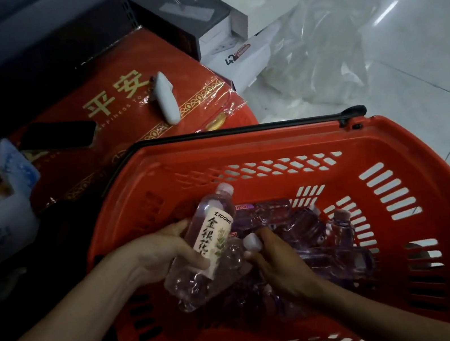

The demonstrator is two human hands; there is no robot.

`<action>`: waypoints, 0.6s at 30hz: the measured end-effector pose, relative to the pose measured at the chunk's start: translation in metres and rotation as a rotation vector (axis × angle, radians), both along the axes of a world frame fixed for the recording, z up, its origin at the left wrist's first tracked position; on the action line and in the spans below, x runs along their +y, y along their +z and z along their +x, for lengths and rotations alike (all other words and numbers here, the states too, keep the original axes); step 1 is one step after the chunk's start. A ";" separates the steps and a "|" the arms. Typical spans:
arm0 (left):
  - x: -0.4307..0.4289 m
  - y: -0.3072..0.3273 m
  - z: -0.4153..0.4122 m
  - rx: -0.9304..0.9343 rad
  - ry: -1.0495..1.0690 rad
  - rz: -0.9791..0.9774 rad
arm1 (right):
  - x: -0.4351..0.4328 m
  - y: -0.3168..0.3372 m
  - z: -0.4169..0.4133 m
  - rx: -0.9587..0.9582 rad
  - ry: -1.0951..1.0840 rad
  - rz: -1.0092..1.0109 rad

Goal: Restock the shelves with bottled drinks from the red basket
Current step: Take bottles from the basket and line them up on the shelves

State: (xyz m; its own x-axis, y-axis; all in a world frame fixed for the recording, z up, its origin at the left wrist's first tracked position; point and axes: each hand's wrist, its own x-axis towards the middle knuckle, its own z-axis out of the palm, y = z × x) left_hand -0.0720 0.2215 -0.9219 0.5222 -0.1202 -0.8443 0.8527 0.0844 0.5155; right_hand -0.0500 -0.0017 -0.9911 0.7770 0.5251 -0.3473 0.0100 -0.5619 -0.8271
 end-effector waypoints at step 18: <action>-0.036 -0.038 -0.013 -0.131 0.181 0.199 | 0.017 0.037 0.033 0.200 -0.179 0.029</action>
State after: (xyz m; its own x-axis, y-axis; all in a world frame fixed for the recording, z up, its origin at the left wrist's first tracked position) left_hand -0.0846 0.1856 -0.9602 0.6265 0.1463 -0.7656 0.7579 0.1150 0.6422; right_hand -0.0169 0.0155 -0.9536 0.7754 0.3976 -0.4906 -0.2529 -0.5164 -0.8182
